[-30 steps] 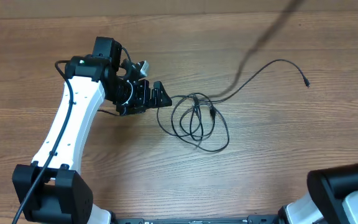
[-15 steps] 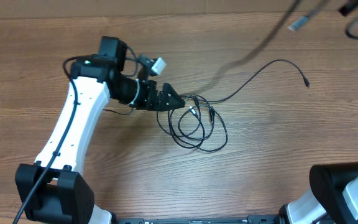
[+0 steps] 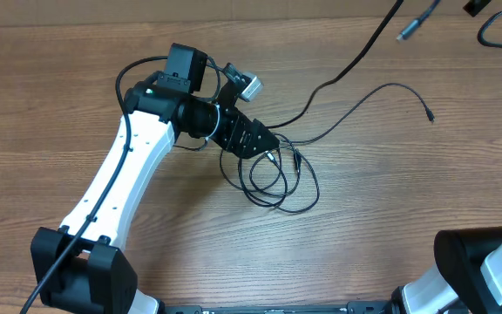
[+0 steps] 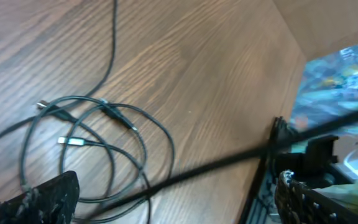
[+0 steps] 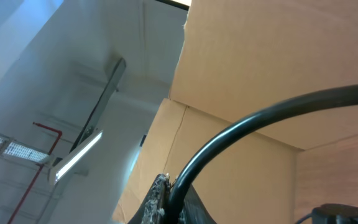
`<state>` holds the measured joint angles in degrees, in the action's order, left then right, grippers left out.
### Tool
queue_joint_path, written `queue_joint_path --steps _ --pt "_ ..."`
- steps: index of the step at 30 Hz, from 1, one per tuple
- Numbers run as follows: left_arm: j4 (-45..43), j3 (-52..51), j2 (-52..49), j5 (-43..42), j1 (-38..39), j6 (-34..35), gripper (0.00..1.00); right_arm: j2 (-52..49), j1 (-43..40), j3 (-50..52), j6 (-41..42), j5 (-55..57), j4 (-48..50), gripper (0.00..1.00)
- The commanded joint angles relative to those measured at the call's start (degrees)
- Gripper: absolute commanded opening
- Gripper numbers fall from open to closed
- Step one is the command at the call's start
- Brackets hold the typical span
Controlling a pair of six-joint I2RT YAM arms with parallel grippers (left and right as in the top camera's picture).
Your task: Untangle cables
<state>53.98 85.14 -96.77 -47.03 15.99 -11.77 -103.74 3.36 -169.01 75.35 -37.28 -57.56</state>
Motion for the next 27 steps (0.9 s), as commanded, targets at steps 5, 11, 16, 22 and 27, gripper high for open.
queue_joint_path --steps 5,11,16,22,27 --pt "3.19 6.73 0.7 1.77 -2.73 -7.67 1.0 0.74 -0.85 -0.07 -0.57 -0.63 -0.09 0.04" --pt "3.23 7.28 0.15 2.54 -1.2 -9.55 1.0 0.74 -0.85 -0.07 -0.61 -1.42 -0.22 0.04" --pt "2.99 4.48 -0.33 4.39 2.32 -12.94 1.0 0.74 -0.85 -0.07 -0.61 -1.4 -0.22 0.04" --pt "2.82 4.07 -1.42 6.64 4.9 -14.21 0.9 0.74 -0.85 -0.07 -0.61 -1.53 -0.24 0.04" --pt "2.97 3.91 -3.19 10.12 5.79 -14.14 0.66 0.74 -0.85 -0.07 -0.59 -2.82 -0.24 0.04"
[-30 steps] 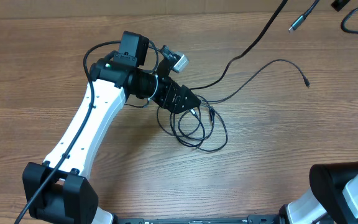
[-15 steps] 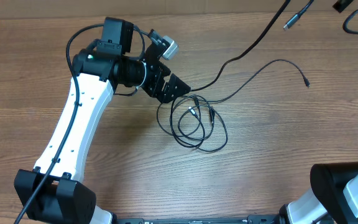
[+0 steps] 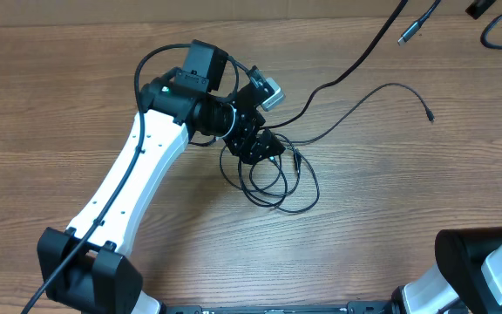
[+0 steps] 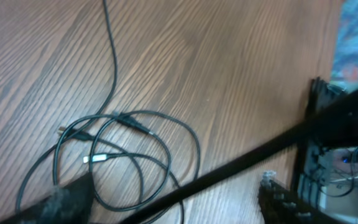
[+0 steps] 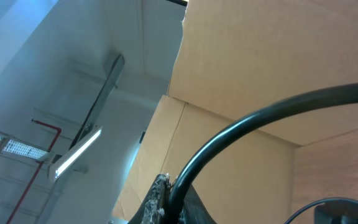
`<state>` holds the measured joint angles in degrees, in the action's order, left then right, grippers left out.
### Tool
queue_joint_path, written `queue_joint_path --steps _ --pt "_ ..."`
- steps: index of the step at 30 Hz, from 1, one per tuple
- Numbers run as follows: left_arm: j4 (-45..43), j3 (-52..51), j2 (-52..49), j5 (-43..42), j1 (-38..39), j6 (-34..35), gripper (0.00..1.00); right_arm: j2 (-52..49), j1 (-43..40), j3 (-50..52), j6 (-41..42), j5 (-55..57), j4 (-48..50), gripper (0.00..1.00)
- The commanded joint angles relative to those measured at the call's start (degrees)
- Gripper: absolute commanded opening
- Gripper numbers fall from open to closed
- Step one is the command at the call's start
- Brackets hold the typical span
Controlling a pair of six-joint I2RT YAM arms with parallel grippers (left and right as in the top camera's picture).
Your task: Untangle cables
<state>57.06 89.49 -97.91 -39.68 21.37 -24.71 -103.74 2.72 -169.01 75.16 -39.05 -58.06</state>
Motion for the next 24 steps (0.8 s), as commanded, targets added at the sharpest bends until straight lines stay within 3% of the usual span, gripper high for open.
queue_joint_path --steps 1,3,6,12,14,17,18,19,22,24 --pt "-0.13 -0.44 -2.54 2.56 0.42 -0.94 0.59 0.74 -0.22 -0.07 -0.39 -1.11 0.26 0.04" --pt "-0.13 -0.44 -3.54 2.36 0.42 -0.44 0.5 0.74 -0.22 -0.07 -0.39 -1.09 0.26 0.04" --pt "-0.11 -0.42 -3.98 2.4 0.37 1.36 0.04 0.74 -0.22 -0.07 -0.44 -0.9 0.24 0.04" --pt "2.25 3.76 -3.13 1.81 -1.73 6.82 0.04 0.76 -0.24 -0.07 -9.51 6.4 -5.95 0.08" --pt "5.35 7.91 -2.78 -0.07 -2.8 7.63 0.04 0.74 -0.59 -0.07 -12.92 11.56 -11.74 0.25" --pt "10.43 17.46 -2.67 -3.63 -4.26 11.32 0.04 0.74 -2.23 -0.07 -20.02 18.58 -20.22 0.7" --pt "10.82 18.84 -2.67 -3.82 -4.46 12.37 0.04 0.74 -2.67 -0.07 -21.31 19.8 -22.01 0.74" --pt "11.5 21.64 -2.67 -3.96 -4.72 14.78 0.04 0.74 -3.3 -0.07 -22.86 21.16 -24.26 0.86" --pt "12.39 30.71 -2.67 -6.05 -4.9 20.81 0.04 0.74 -4.87 -0.07 -26.23 27.85 -33.05 1.0" --pt "10.99 38.01 -2.67 -9.14 -4.9 26.75 0.04 0.74 -5.09 0.11 -27.93 35.04 -38.99 1.0"
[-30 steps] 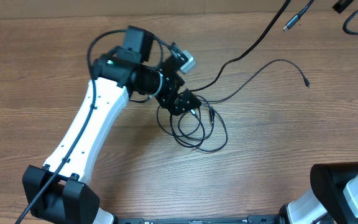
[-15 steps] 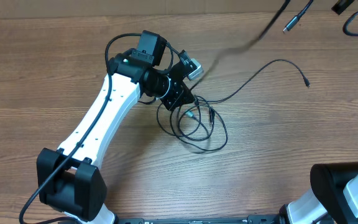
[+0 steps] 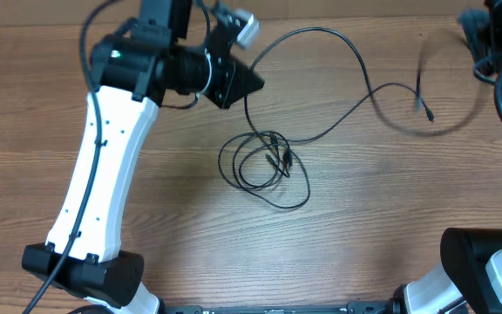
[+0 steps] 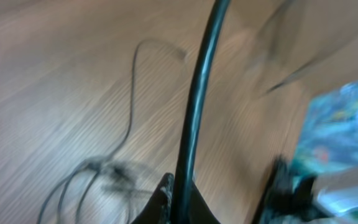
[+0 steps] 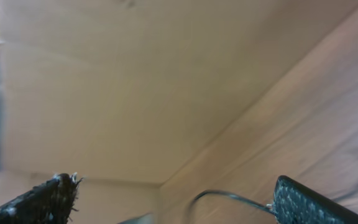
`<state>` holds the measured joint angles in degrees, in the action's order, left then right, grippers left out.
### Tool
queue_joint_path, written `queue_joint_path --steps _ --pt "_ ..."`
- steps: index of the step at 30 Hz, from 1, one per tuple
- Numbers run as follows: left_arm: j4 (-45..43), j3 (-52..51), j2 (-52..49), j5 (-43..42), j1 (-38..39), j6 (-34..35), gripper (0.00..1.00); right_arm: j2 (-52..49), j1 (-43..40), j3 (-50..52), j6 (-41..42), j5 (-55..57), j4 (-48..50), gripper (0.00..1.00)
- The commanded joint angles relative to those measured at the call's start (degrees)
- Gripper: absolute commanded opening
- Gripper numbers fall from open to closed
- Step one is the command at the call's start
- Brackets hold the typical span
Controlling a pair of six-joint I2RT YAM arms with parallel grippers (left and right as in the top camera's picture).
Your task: Untangle cables
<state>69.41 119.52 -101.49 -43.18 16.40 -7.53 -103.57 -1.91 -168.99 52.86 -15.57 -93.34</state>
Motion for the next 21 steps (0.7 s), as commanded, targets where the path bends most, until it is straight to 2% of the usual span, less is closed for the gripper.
queue_joint_path --steps 1,3,5,8,13,16,21 --pt "-2.27 9.7 0.92 -5.99 0.07 11.93 0.04 0.59 -0.46 0.35 -9.42 11.45 -3.69 1.0" --pt "-5.16 13.66 0.92 -7.28 0.07 18.32 0.04 0.59 -0.39 0.76 -18.27 11.28 -3.69 1.0" --pt "-9.46 16.83 0.92 -9.75 0.07 24.72 0.04 0.59 -0.42 1.16 -22.88 10.78 -3.69 1.0" --pt "-18.95 20.15 0.92 -13.42 0.09 35.45 0.04 0.59 -0.42 2.01 -23.82 9.46 -3.69 1.0" --pt "-36.59 21.38 0.92 -13.4 0.07 51.87 0.04 0.57 -0.42 4.55 -23.82 9.46 -3.69 1.0" --pt "-41.92 21.38 0.9 -11.43 0.07 54.34 0.04 0.57 -0.39 6.95 -23.85 7.39 -3.69 1.0" --pt "-37.83 21.31 0.63 -0.26 -1.33 50.25 0.04 0.59 -0.39 12.68 -23.87 -0.55 -3.69 1.0"
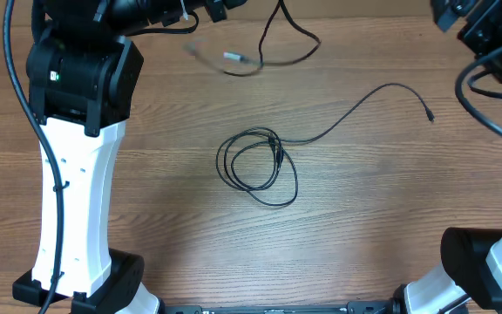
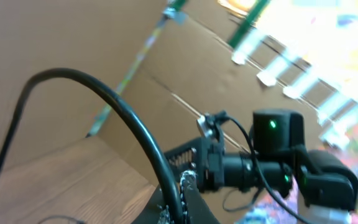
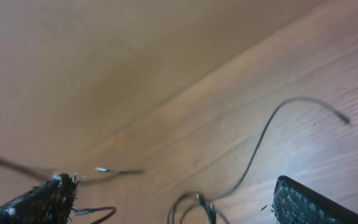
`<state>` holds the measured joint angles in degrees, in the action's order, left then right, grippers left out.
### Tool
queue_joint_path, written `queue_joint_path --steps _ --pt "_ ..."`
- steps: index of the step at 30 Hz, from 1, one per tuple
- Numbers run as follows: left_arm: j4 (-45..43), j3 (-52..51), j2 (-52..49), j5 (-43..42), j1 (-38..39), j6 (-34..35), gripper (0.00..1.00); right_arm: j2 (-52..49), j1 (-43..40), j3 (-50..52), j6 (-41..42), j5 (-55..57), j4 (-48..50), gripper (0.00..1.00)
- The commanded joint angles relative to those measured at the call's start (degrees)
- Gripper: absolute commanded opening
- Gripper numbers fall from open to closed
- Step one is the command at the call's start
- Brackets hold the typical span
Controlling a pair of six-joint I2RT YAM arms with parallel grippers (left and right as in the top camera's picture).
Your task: Untangle cables
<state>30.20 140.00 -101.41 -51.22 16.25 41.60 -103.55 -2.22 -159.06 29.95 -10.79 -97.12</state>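
My left gripper point(image 2: 182, 200) is shut on a black cable point(image 2: 114, 106) and held high at the back left. In the overhead view that held cable point(image 1: 273, 35) hangs down over the table's far edge, with its silver plug point(image 1: 234, 58) dangling blurred. A second, thin black cable point(image 1: 255, 166) lies coiled mid-table, its tail ending in a small plug point(image 1: 430, 115) on the right. My right gripper point(image 3: 174, 190) is open and empty, high at the back right, looking down on the coil point(image 3: 197, 202).
The left arm's white column point(image 1: 77, 201) stands over the table's left side. The right arm point(image 1: 486, 30) sits at the top right corner, and its base point(image 1: 486, 262) fills the bottom right. A cardboard wall point(image 3: 135, 56) backs the wooden table point(image 1: 390, 218).
My left gripper has risen further with the cable. That cable no longer runs down into the coil and now hangs by the far edge. The coil lies a little tighter.
At first my left gripper was open low over the tangled coil, while my right gripper was shut on a cable held high. Then the left was shut on that cable and lifted, and the right stood open. Now the held cable hangs separate from the coil.
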Motion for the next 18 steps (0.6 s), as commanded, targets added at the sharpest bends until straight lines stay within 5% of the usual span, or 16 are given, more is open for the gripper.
queue_joint_path --steps 1,6,18 --pt "2.36 0.83 0.48 10.82 -1.86 0.57 0.04 0.57 -0.09 4.2 -1.16 -6.16 0.09 1.0" --pt "2.95 0.83 -0.11 20.46 -7.65 -1.05 0.04 0.57 -0.09 11.21 -8.31 -10.51 0.09 1.0" --pt "0.57 0.83 -11.15 19.65 -26.12 -5.42 0.04 0.57 -0.02 18.25 -11.52 -13.51 0.07 1.0"
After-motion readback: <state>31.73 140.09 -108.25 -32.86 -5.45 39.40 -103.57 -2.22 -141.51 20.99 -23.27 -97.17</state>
